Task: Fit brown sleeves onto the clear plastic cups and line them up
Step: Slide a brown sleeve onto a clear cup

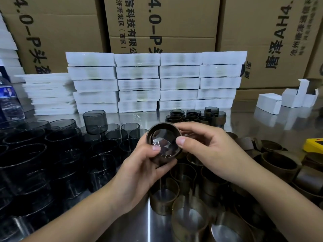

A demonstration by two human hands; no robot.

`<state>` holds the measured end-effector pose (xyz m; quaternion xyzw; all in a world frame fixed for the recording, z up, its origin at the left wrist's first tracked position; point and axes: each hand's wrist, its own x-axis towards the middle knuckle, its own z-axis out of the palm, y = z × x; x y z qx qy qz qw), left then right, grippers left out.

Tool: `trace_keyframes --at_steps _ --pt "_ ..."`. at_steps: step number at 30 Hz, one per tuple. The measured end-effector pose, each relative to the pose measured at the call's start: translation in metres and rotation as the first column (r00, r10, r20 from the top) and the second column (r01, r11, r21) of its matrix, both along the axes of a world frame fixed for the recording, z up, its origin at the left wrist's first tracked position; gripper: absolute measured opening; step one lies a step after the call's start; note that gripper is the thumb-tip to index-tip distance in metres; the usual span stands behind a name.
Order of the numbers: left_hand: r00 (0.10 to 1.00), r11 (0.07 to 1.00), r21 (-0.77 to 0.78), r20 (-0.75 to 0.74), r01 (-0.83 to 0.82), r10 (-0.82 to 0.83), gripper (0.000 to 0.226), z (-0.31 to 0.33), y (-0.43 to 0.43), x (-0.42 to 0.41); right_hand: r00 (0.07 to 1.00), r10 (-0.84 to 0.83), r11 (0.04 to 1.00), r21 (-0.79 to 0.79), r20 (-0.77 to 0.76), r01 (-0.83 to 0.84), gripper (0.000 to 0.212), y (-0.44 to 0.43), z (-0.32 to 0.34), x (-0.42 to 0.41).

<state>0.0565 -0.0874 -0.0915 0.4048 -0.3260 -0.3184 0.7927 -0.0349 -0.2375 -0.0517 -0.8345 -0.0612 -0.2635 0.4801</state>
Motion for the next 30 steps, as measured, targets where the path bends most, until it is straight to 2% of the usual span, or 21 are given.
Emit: trace_keyframes --at_steps 3,9,14,18,23,26,28,30 --pt "0.999 1.0 0.015 0.027 -0.024 0.023 0.069 -0.0018 0.0 0.0023 1.0 -0.002 1.0 0.01 0.011 0.002 0.033 -0.0004 0.0005 0.0001" --pt "0.988 0.995 0.029 0.124 -0.092 0.088 0.058 -0.0051 -0.0012 0.0061 0.999 0.013 0.999 0.044 0.041 -0.015 0.029 -0.0027 -0.0029 0.0015" --pt "0.975 0.987 0.041 0.168 -0.154 0.145 0.074 -0.0041 -0.0015 0.0056 0.997 0.06 0.997 0.053 0.048 -0.062 0.023 -0.0047 -0.0046 0.0014" --pt "0.968 0.986 0.049 0.202 -0.162 0.149 0.077 -0.0022 -0.0005 0.0045 0.996 0.072 0.994 0.075 0.059 -0.076 0.014 -0.0037 -0.0049 -0.0001" --pt "0.973 0.992 -0.002 0.195 -0.124 0.122 0.062 -0.0019 -0.0007 0.0021 0.992 0.03 0.998 0.044 0.119 -0.035 0.02 -0.0053 -0.0044 -0.0012" --pt "0.983 0.997 -0.031 0.163 -0.077 0.081 0.054 -0.0005 0.0 0.0033 0.99 0.018 0.992 0.124 0.137 -0.035 0.018 -0.0049 -0.0016 -0.0004" --pt "0.988 0.999 -0.041 0.151 -0.026 0.032 0.049 0.0003 0.0011 0.0016 0.99 -0.014 0.984 0.177 0.141 -0.011 0.025 -0.0054 0.0011 -0.0002" --pt "0.987 0.999 -0.036 0.16 0.031 -0.025 0.047 -0.0005 0.002 -0.0028 0.993 -0.03 0.986 0.165 0.115 0.011 0.029 -0.0049 0.0031 0.0001"
